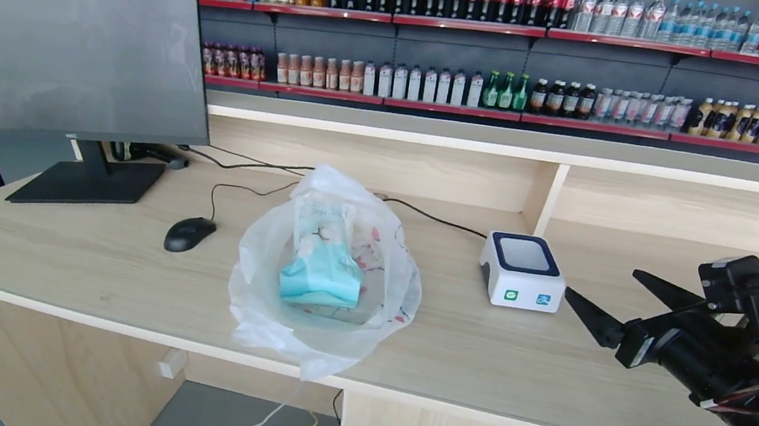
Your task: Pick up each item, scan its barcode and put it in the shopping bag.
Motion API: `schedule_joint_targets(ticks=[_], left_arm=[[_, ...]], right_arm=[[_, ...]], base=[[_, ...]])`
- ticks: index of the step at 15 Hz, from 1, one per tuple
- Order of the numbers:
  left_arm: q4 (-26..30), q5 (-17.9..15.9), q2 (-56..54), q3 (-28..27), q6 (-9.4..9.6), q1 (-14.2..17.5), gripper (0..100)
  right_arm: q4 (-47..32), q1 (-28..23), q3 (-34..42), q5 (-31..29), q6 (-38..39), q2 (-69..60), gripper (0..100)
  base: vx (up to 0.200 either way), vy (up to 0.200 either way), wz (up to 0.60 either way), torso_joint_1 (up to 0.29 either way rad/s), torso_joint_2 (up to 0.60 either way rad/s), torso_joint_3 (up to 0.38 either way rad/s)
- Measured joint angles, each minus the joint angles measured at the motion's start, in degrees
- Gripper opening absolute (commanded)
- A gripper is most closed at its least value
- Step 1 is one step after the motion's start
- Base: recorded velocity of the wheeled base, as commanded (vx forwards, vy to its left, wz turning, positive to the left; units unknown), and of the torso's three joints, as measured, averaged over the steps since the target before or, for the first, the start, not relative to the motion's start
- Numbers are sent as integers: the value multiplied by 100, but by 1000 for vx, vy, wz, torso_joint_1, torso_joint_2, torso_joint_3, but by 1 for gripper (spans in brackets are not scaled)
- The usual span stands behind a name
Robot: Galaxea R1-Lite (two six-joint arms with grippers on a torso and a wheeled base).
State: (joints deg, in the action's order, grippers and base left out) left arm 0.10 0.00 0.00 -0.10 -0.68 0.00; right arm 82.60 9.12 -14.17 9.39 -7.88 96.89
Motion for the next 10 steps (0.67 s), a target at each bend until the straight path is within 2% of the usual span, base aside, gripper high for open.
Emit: schedule_joint_targets(ticks=[3, 7, 9, 10], left_arm=[[1, 5, 0, 0, -5, -7, 0], [1, 7, 2, 0, -7, -7, 0], [-5, 0, 0, 0, -10, 0, 0], [-7, 0, 2, 0, -7, 2, 0]], right_arm=[[2, 11, 2, 0, -2, -1, 100], [-5, 2, 2, 0, 0, 5, 100], [13, -11, 56, -6, 2, 0, 100], [9, -13, 150, 2, 27, 0, 100]], base=[[0, 0, 0, 0, 0, 0], [-200, 0, 0, 10, 6, -1], [0, 0, 0, 0, 0, 0], [0, 0, -600, -12, -7, 17]])
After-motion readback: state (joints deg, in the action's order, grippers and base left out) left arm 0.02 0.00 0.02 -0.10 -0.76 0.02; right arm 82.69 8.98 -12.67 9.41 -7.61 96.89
